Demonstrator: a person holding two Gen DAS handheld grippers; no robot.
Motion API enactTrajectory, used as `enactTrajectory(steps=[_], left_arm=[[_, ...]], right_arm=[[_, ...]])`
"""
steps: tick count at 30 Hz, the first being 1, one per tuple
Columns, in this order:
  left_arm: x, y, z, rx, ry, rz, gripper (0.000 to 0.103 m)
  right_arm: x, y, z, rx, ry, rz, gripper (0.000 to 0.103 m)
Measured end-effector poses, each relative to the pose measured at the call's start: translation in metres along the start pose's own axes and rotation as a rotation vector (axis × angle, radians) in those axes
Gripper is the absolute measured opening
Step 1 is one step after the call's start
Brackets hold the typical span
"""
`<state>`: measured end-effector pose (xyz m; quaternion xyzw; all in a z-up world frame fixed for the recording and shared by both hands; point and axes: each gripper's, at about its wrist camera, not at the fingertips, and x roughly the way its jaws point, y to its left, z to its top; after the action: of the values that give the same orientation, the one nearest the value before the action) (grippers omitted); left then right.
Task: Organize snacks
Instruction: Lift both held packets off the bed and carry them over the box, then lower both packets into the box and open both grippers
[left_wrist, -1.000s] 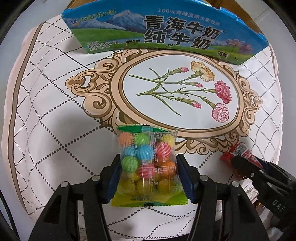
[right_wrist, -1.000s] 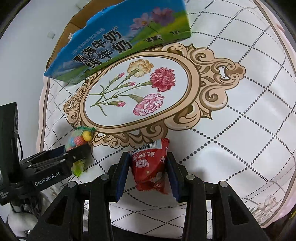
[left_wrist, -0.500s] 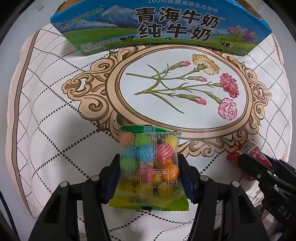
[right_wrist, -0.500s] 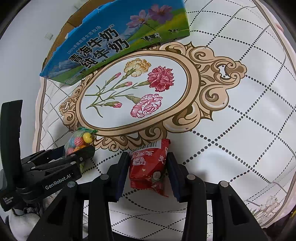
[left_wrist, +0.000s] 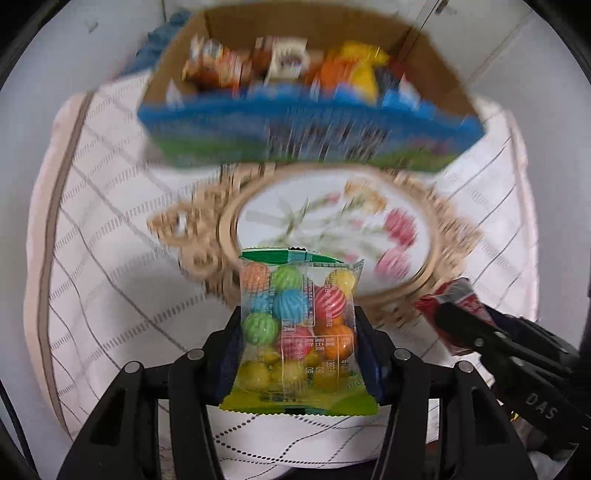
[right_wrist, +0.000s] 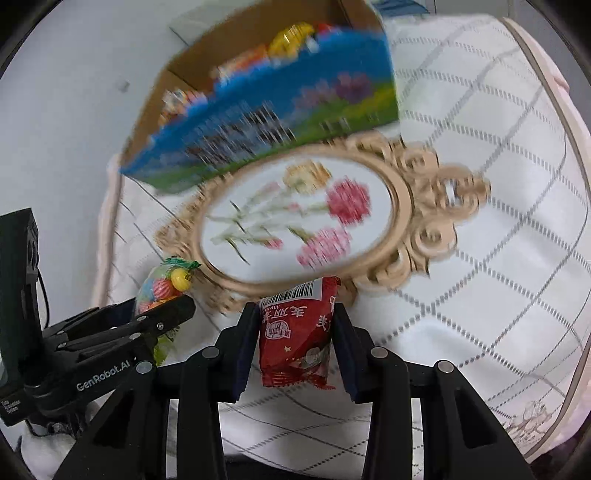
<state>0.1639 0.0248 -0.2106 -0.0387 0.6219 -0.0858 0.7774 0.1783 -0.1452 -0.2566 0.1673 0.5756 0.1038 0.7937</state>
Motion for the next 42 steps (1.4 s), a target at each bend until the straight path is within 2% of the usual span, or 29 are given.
enactTrajectory(steps=[6,9,11,16,19,23,28,29,30,31,32,33,39,42], left_arm=[[-0.061,0.001,0.066,0.01,-0.121,-0.066,0.052],[-0.073,0.005,0.104,0.019,-0.149,-0.065,0.052],[-0.072,0.01,0.131,0.019,-0.159,-0.037,0.052],[-0.036,0.034,0.188,-0.019,-0.082,-0.003,0.052],[-0.013,0.046,0.209,-0.039,-0.033,0.022,0.052],[0.019,0.06,0.223,-0.058,0.022,0.05,0.052],[0.045,0.072,0.229,-0.1,0.068,0.081,0.055],[0.049,0.074,0.23,-0.108,0.071,0.076,0.056],[0.051,0.075,0.231,-0.113,0.07,0.073,0.063],[0.052,0.076,0.232,-0.114,0.066,0.075,0.075],[0.053,0.076,0.234,-0.112,0.058,0.072,0.079],[0.052,0.076,0.236,-0.111,0.047,0.072,0.082],[0.045,0.073,0.243,-0.111,0.009,0.072,0.084],[0.04,0.069,0.244,-0.105,-0.016,0.078,0.091]], right_arm=[[-0.048,0.026,0.065,-0.035,-0.112,0.063,0.042],[-0.058,0.04,0.103,-0.054,-0.153,0.064,0.042],[-0.058,0.047,0.129,-0.064,-0.171,0.052,0.042],[-0.034,0.059,0.201,-0.068,-0.164,0.007,0.042],[-0.01,0.067,0.235,-0.086,-0.139,-0.03,0.042],[0.024,0.075,0.272,-0.107,-0.102,-0.061,0.042],[0.061,0.078,0.296,-0.122,-0.052,-0.061,0.043],[0.065,0.077,0.296,-0.118,-0.047,-0.064,0.047],[0.071,0.075,0.301,-0.116,-0.042,-0.07,0.066],[0.075,0.074,0.302,-0.12,-0.04,-0.076,0.079],[0.078,0.073,0.302,-0.123,-0.041,-0.079,0.095],[0.081,0.072,0.304,-0.124,-0.038,-0.088,0.095],[0.086,0.061,0.302,-0.103,-0.012,-0.113,0.095],[0.083,0.058,0.298,-0.106,-0.009,-0.137,0.095]])
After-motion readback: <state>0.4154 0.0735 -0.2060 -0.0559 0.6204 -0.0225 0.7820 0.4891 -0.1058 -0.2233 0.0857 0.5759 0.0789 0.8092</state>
